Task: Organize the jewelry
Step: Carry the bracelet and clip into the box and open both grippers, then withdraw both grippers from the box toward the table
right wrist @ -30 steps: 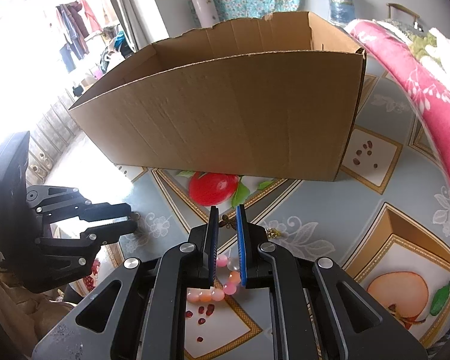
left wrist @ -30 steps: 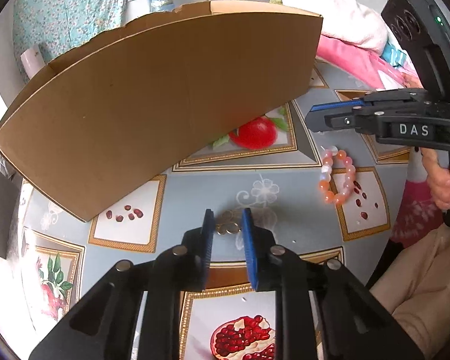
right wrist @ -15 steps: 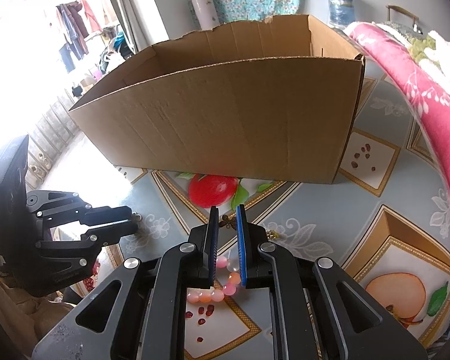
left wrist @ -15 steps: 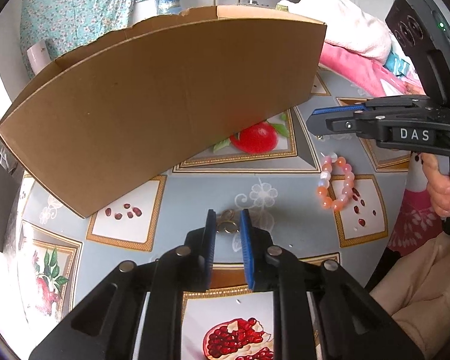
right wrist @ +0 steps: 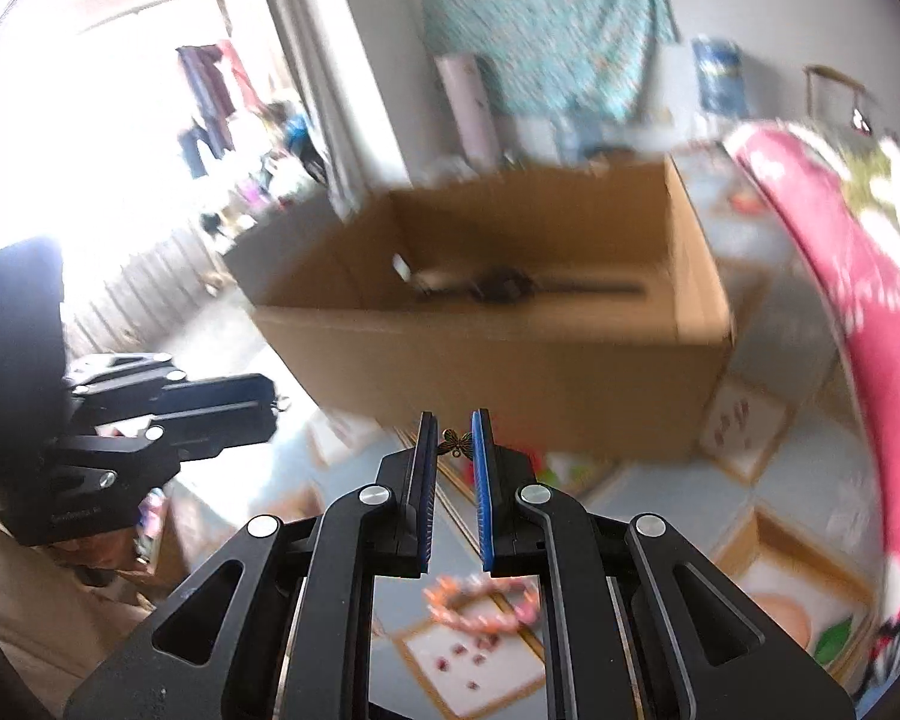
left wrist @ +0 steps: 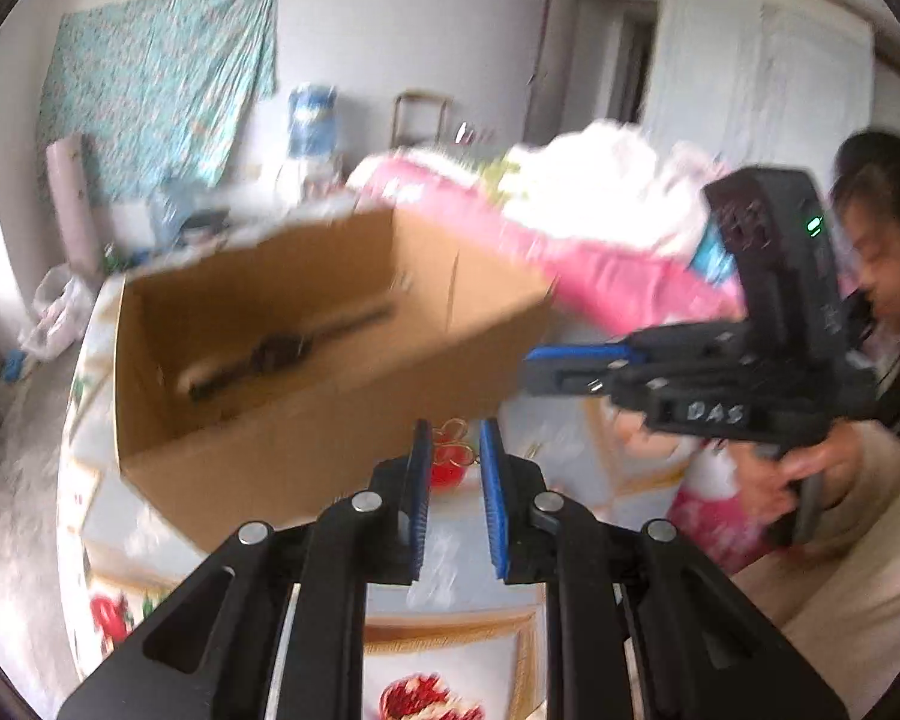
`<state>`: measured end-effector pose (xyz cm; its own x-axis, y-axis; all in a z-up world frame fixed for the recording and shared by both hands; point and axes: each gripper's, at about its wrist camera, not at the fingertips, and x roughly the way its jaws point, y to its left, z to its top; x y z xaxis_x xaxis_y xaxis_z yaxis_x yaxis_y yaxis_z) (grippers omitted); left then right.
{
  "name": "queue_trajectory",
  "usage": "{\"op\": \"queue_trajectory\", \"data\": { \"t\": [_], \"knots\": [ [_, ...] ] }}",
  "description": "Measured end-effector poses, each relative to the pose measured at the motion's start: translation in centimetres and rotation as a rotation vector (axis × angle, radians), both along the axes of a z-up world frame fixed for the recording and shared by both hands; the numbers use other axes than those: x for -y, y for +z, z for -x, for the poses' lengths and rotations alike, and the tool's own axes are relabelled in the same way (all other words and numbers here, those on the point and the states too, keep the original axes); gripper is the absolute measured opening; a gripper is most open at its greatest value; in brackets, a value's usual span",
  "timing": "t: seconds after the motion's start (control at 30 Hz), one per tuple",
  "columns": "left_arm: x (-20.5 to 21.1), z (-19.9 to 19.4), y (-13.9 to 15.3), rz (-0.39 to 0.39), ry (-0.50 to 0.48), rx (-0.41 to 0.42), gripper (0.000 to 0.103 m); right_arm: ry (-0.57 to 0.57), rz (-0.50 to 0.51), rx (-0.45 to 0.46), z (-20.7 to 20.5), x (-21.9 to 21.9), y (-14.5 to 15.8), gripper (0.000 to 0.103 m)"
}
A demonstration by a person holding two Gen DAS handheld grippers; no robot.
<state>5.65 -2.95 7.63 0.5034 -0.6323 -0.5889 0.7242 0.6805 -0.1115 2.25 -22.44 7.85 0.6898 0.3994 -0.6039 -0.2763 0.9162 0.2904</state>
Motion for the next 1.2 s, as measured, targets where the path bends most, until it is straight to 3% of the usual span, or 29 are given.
{"op": "queue_trajectory", "data": {
  "t": [0.13,0.23,0.3,0.4,0.5,0.6,0.7,0.97,1.2],
  "knots": [
    [0.2,-2.1,3.1,0.058,-0.007,0.024,0.015,0.031,-0.035,0.065,-2.7,0.5,3.0,0.01],
    [1.4,-6.0,3.1,0.016,0.047,-0.012,0.015,0.042,-0.033,0.041,-6.5,0.9,3.7,0.01],
    [2.0,-9.0,2.2,-0.017,0.096,-0.076,0.015,0.045,-0.023,-0.014,-9.1,1.1,3.3,0.01],
    [3.0,-13.4,0.4,-0.038,0.151,-0.208,0.015,0.033,-0.027,-0.168,-13.6,1.5,1.7,0.01],
    [4.0,-16.7,-1.1,-0.066,0.193,-0.313,0.013,0.029,-0.015,-0.246,-16.4,1.8,0.6,0.01],
    [4.8,-19.1,-2.3,-0.061,0.218,-0.393,0.013,0.005,0.005,-0.312,-18.6,2.2,-0.9,0.012],
    [4.9,-20.3,-3.2,-0.026,0.243,-0.467,0.013,-0.022,0.004,-0.321,-19.2,2.8,-1.6,0.013],
    [4.1,-21.0,-3.3,0.022,0.292,-0.465,0.013,-0.068,-0.072,-0.275,-17.6,5.4,-0.5,0.014],
    [2.7,-19.2,-1.5,0.06,0.313,-0.378,0.013,-0.1,-0.128,-0.187,-15.5,6.5,1.5,0.024]
  ]
}}
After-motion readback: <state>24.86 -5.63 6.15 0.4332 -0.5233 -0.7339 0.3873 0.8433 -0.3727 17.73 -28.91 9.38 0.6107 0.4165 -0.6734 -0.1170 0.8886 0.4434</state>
